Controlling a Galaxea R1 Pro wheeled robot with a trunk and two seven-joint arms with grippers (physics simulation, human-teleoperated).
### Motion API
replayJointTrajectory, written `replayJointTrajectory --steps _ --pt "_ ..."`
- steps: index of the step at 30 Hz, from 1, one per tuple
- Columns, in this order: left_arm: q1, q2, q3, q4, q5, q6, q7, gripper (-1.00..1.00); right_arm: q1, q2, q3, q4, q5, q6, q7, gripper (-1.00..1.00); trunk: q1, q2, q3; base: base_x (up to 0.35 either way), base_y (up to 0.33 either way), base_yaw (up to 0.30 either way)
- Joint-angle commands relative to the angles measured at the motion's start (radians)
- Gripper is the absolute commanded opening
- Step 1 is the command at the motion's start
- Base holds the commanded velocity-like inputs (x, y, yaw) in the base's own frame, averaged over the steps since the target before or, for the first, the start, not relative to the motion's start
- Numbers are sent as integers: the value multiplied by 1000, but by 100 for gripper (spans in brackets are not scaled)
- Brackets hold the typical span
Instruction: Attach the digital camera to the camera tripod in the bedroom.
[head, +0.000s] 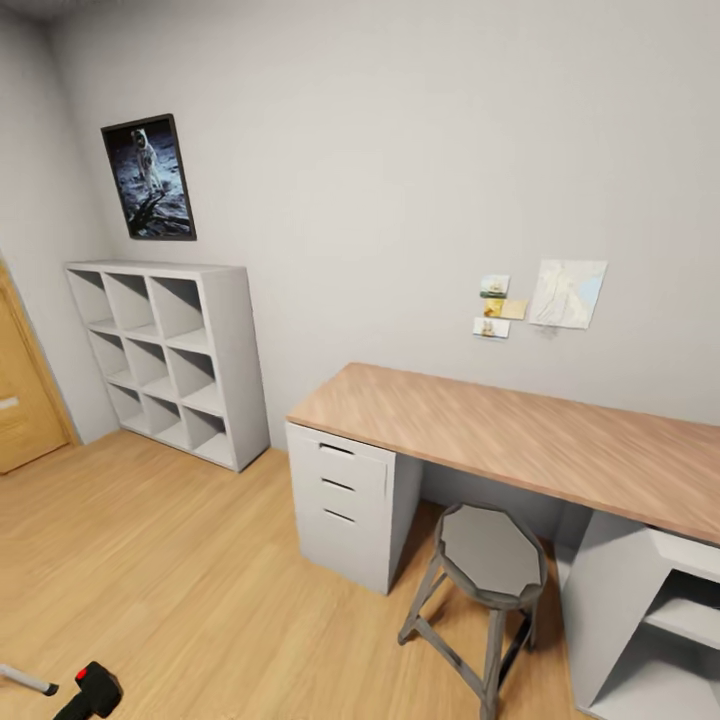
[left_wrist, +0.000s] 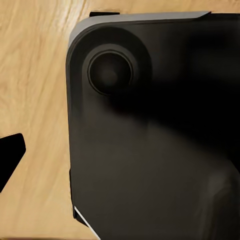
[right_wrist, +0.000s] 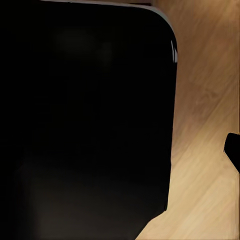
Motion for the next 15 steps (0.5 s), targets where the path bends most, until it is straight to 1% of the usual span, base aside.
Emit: replayJointTrajectory --steps 1,2,3,15 --pt "0 0 1 -1 1 -2 0 100 0 0 0 2 0 -11 0 100 0 0 -1 0 0 280" --pt "1 0 1 -1 1 -2 0 100 0 -1 0 2 1 -17 0 100 0 0 -1 0 0 280" --pt "1 0 1 -1 1 -2 0 100 0 -2 0 2 2 -49 0 100 0 0 -1 0 0 280" --pt "1 -1 1 -1 1 -2 0 100 0 -1 -1 3 0 -51 0 100 0 0 -1 0 0 280"
